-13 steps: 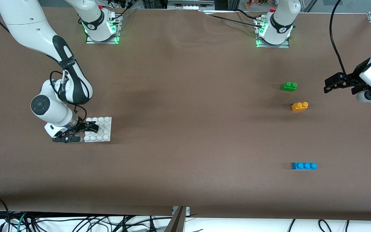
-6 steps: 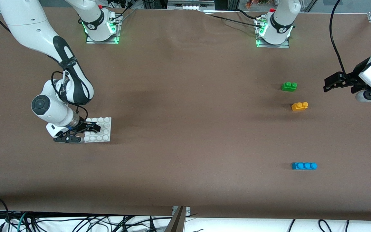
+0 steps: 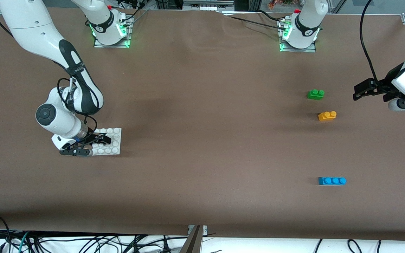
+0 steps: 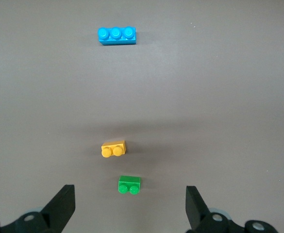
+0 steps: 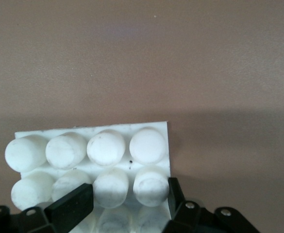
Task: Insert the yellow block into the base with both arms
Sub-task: 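Close the right gripper on the edge of the white plate, then slide the white plate along the table toward the table middle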
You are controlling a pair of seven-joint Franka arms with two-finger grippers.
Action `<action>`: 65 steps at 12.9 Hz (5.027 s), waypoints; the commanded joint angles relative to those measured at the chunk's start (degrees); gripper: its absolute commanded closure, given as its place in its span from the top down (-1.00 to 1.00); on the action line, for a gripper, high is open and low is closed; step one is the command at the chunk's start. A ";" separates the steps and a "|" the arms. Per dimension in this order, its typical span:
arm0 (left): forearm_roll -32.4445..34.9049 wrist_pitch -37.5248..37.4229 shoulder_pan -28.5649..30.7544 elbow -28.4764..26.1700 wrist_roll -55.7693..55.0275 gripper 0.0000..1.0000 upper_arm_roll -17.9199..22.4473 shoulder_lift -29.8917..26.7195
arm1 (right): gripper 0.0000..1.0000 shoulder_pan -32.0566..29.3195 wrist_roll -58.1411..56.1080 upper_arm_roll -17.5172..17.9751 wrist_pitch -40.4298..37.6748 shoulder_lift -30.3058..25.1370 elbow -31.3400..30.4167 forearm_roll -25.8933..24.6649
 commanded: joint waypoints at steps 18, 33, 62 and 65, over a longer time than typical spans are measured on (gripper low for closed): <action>0.21 -1.49 -0.23 1.97 1.19 1.00 0.27 0.69 | 0.40 8.31 10.39 1.87 1.75 0.45 0.90 0.74; 0.29 -1.49 -0.23 1.97 1.19 1.00 0.27 0.78 | 0.40 19.48 25.15 1.61 1.67 4.67 7.84 0.65; 0.12 -1.49 -0.23 1.97 1.19 1.00 0.27 0.78 | 0.40 43.92 53.27 -3.31 1.40 17.94 27.87 0.38; 0.12 -1.49 -0.23 1.97 1.19 1.00 0.27 0.78 | 0.40 46.99 55.99 -5.59 1.40 20.31 30.95 0.38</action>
